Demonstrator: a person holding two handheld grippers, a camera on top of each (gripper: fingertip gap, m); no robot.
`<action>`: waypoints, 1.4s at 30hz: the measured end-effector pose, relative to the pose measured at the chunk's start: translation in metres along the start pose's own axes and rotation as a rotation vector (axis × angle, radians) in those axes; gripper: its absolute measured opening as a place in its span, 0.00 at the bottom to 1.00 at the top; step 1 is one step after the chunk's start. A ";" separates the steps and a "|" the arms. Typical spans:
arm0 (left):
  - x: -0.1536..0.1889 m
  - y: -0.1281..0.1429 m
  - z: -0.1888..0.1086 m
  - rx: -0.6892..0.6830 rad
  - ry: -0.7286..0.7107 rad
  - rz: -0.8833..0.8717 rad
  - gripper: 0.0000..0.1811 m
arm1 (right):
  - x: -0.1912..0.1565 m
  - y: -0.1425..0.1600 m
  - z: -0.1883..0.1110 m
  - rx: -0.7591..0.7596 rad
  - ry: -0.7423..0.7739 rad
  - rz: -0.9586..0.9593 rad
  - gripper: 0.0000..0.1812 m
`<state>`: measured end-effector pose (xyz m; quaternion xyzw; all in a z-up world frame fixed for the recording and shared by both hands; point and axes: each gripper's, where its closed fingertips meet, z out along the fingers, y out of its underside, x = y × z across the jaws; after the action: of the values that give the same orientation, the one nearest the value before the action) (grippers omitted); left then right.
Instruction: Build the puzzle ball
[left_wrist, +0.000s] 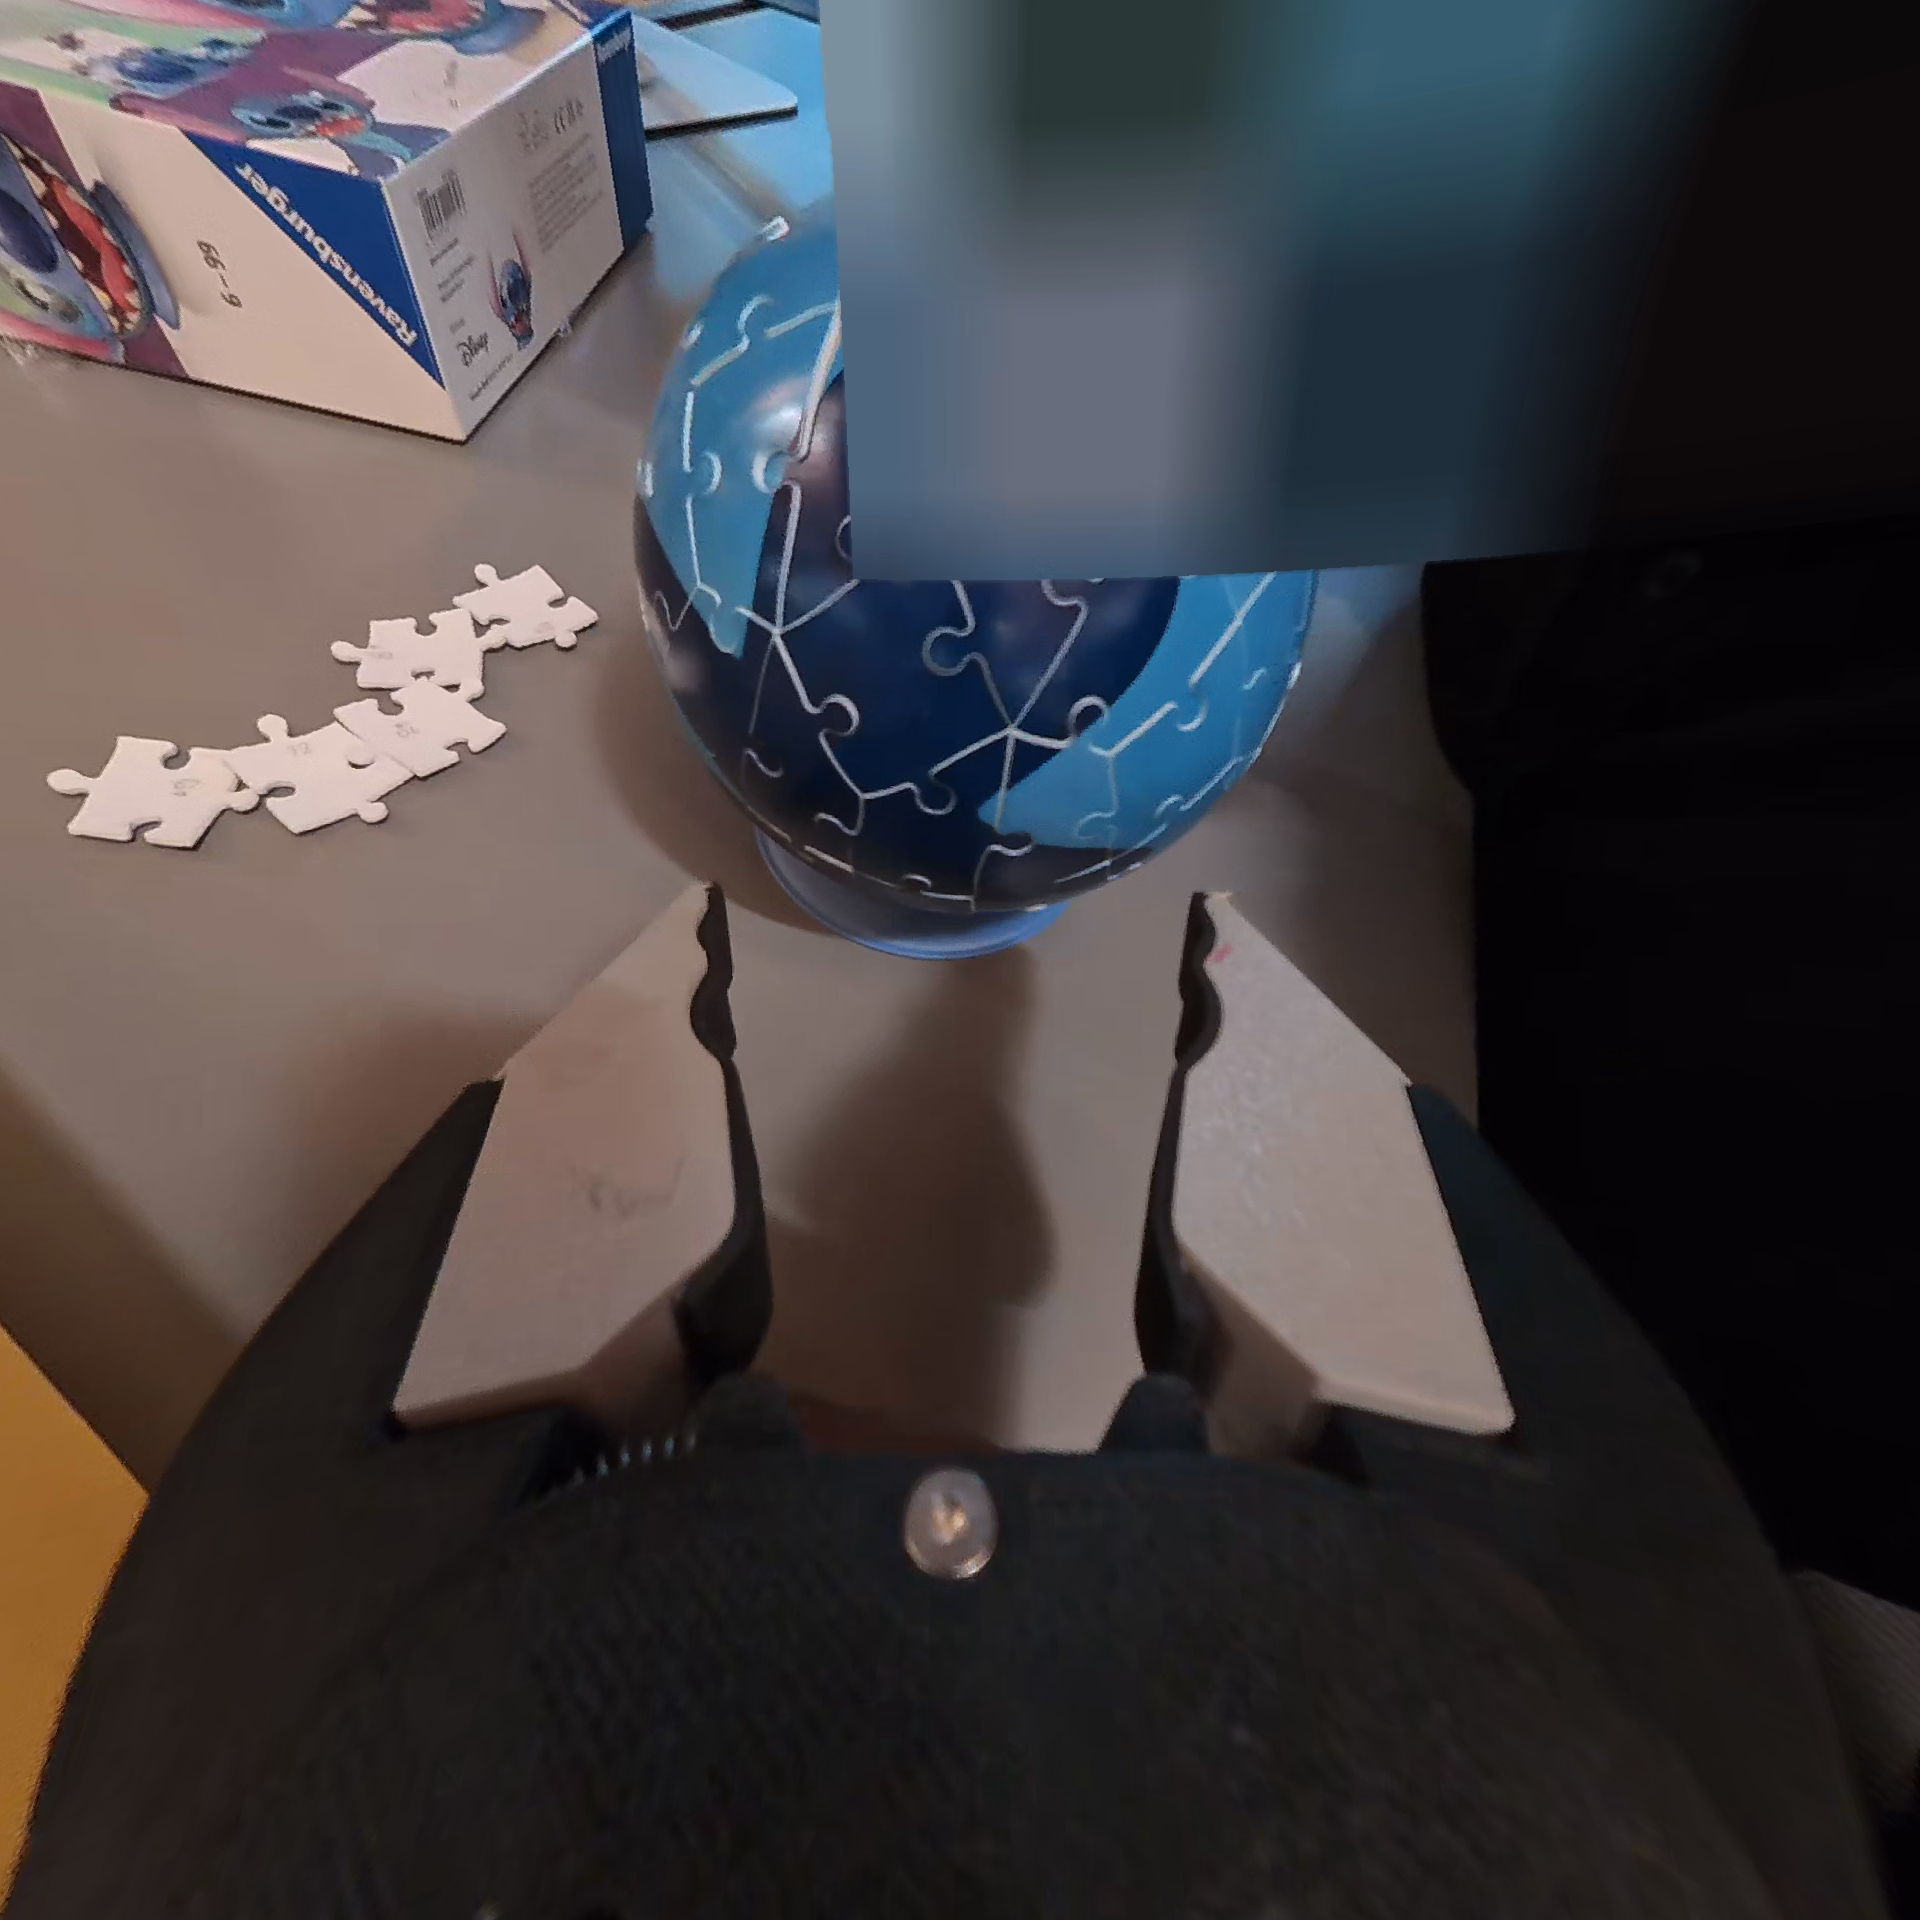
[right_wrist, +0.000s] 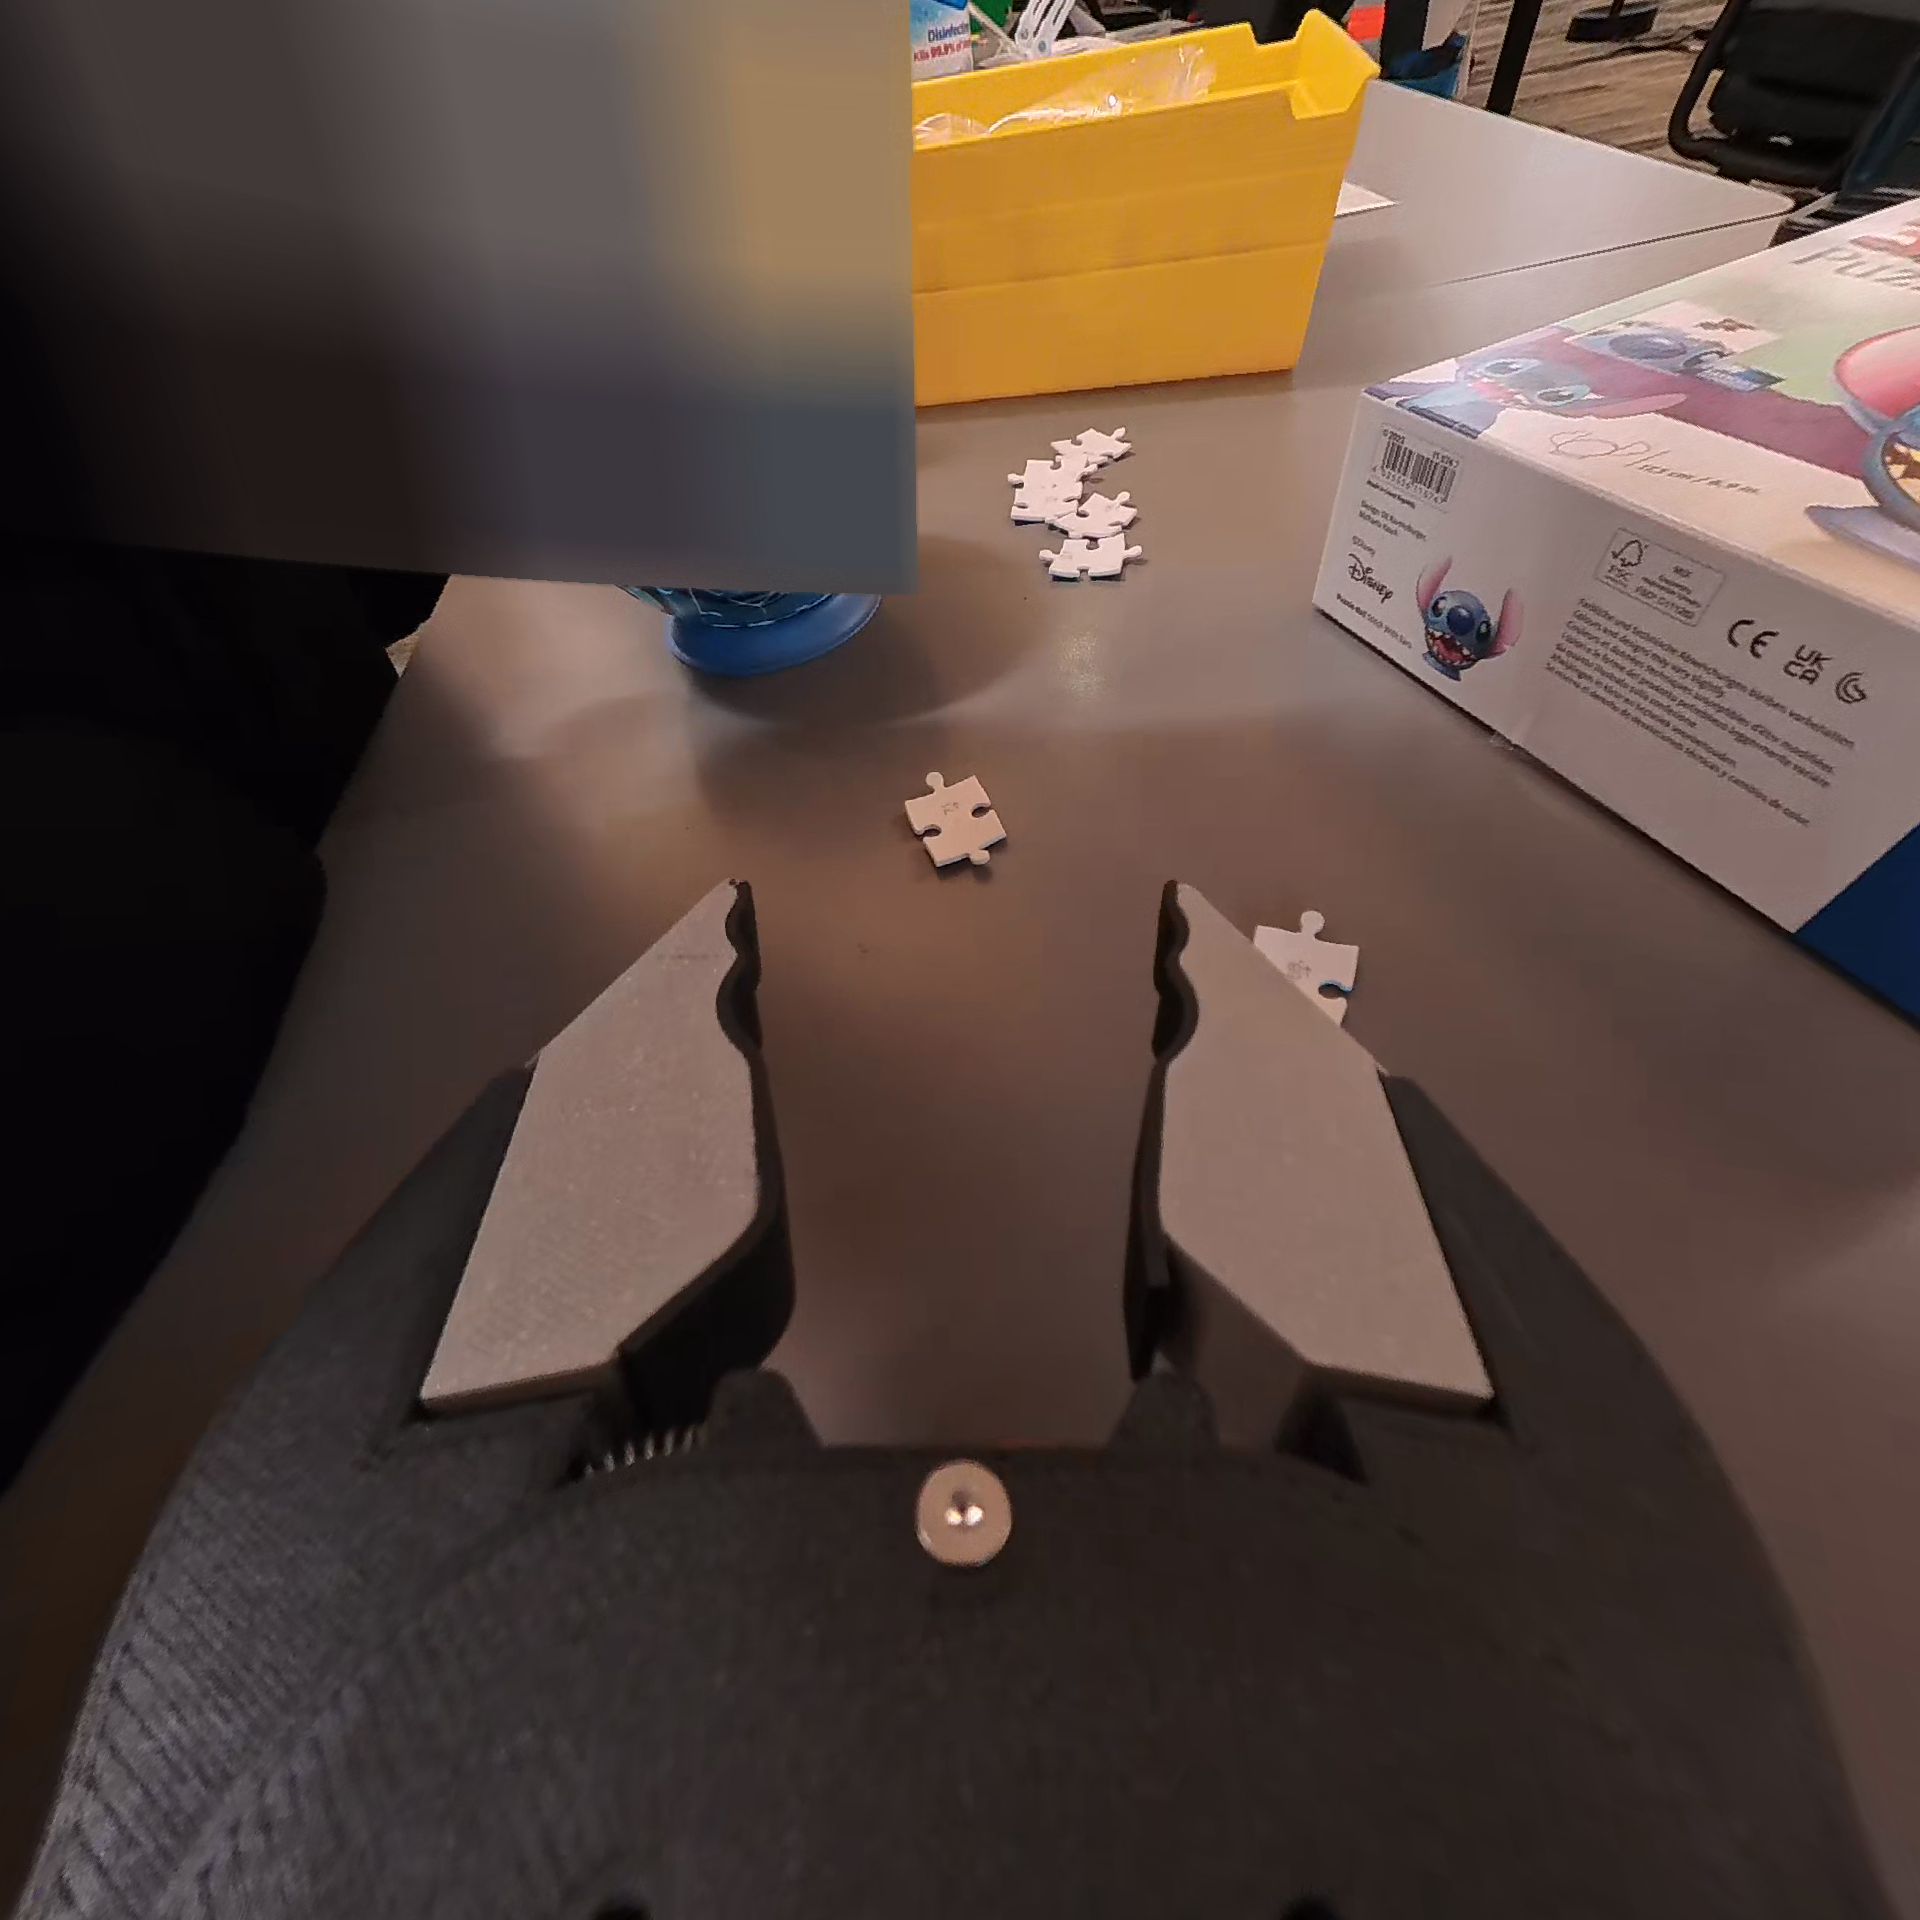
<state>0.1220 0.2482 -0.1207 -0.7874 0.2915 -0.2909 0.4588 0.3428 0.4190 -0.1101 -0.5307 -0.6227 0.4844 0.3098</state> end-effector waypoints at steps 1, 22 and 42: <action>0.000 0.000 0.000 -0.003 0.001 -0.001 0.47 | 0.000 0.000 0.000 0.000 0.003 -0.002 0.41; 0.002 0.000 0.000 0.000 0.012 0.006 0.46 | -0.001 0.004 0.003 -0.033 0.010 -0.019 0.41; -0.006 -0.012 0.002 0.060 -0.056 0.028 0.49 | -0.016 -0.053 0.070 -0.047 -0.106 -0.041 0.35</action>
<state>0.1215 0.2587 -0.1124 -0.7769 0.2809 -0.2709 0.4941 0.2645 0.3862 -0.0820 -0.4983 -0.6602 0.4908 0.2736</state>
